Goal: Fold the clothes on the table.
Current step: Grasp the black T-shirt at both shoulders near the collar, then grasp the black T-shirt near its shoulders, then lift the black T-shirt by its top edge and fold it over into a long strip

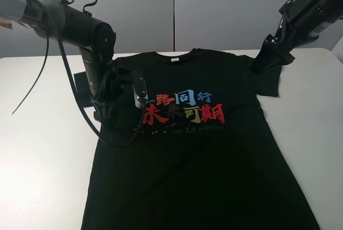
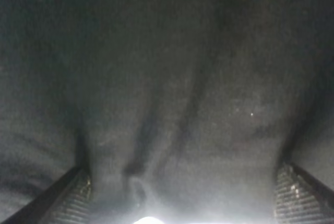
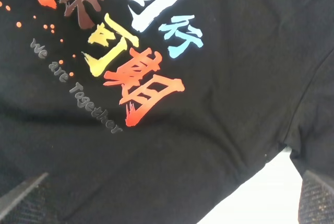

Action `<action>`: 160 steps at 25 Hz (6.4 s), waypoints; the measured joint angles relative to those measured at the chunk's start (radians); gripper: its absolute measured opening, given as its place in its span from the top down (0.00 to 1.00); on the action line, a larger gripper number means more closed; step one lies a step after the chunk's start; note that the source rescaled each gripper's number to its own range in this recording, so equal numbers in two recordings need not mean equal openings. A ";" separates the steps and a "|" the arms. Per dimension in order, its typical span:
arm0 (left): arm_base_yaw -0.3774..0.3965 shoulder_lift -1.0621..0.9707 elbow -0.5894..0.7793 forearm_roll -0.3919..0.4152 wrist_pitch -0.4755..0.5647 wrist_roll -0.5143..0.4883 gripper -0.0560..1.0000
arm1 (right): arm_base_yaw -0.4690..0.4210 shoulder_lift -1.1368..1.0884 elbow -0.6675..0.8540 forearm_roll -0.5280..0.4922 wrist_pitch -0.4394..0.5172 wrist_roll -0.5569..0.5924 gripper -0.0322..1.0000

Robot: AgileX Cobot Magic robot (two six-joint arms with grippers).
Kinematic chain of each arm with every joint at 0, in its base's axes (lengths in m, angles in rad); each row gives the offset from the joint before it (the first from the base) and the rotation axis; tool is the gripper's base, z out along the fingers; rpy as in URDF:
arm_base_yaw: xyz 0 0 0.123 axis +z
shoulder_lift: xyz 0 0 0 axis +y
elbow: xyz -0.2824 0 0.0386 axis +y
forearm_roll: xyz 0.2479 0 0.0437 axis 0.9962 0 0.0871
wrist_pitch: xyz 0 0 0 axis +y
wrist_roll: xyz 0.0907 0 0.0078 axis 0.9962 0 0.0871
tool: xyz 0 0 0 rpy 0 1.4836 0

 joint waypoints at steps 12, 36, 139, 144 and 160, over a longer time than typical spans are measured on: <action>0.009 0.016 -0.011 0.001 0.000 0.020 0.49 | 0.002 0.000 0.000 0.022 0.000 0.000 0.00; 0.001 0.018 -0.011 0.063 0.053 0.079 0.95 | 0.122 0.220 0.000 -0.246 -0.127 -0.046 0.00; -0.019 -0.504 -0.009 0.312 -0.252 -0.283 0.95 | 0.129 -0.151 -0.091 -0.451 -0.026 -0.180 0.97; -0.019 -0.577 -0.009 0.313 -0.272 -0.288 0.95 | 0.130 -0.231 -0.091 -0.493 -0.024 -0.180 0.97; -0.021 -0.620 -0.009 0.301 -0.275 -0.328 0.95 | 0.130 -0.257 -0.093 -0.496 -0.013 -0.168 0.97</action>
